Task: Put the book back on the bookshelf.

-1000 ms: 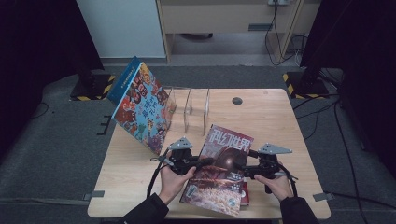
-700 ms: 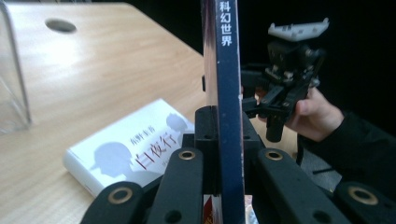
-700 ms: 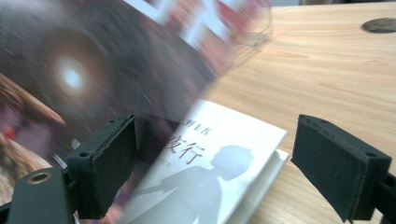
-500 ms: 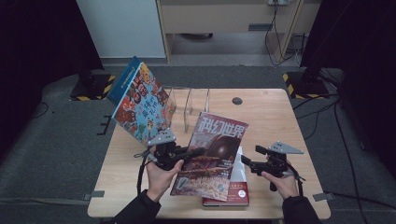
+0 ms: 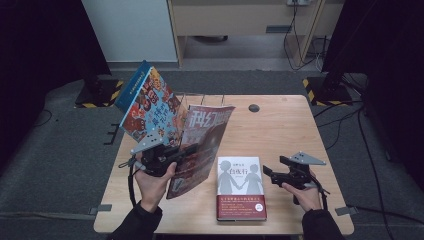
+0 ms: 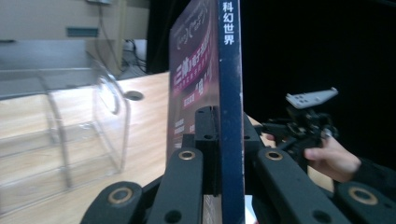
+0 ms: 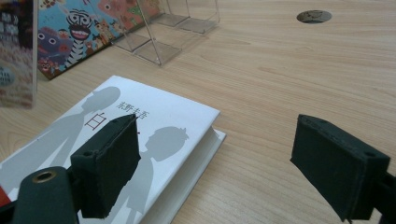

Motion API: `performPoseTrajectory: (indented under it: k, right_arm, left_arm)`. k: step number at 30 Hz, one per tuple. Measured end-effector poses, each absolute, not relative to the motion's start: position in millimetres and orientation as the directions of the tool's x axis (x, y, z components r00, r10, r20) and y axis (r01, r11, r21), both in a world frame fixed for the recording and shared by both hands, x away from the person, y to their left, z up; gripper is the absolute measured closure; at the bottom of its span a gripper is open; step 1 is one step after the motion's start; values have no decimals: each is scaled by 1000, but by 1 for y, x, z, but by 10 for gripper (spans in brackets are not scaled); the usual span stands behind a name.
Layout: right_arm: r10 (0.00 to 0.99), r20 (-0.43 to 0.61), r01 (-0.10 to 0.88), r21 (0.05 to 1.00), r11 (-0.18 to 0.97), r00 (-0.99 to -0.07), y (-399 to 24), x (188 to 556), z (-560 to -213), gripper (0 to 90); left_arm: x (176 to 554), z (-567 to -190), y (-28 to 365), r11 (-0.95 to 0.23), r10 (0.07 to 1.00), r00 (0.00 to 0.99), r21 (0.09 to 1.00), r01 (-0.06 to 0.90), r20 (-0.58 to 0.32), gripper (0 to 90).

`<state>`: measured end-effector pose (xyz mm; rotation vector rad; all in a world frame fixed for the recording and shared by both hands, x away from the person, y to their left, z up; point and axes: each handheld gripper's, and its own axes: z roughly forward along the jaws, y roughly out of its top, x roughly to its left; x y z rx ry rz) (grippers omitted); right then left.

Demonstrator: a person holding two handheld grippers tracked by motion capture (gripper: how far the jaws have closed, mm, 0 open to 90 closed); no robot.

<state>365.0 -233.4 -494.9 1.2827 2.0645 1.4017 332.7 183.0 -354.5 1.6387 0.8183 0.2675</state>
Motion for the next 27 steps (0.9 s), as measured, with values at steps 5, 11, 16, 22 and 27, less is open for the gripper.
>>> performPoseTrajectory:
  k: [5, 11, 16, 22, 27]
  right_arm:
    - [828, 178, 493, 860, 131, -531, -234, 366, -497, 150]
    - [838, 148, 497, 853, 160, -525, -234, 366, -501, 149]
    - [845, 139, 509, 844, 171, -516, -234, 368, -504, 149]
    - [850, 136, 515, 839, 174, -509, -236, 368, -505, 149]
    - [856, 129, 519, 836, 177, -500, -237, 369, -507, 150]
  left_arm:
    - [336, -351, 196, -10, 679, 692, 938, 346, -247, 836]
    - [340, -344, 211, 13, 710, 663, 946, 323, -237, 836]
    - [348, -338, 219, 30, 727, 646, 951, 308, -232, 836]
    - [358, -332, 223, 54, 736, 631, 951, 305, -244, 836]
    - [366, -328, 227, 62, 751, 614, 951, 303, -244, 836]
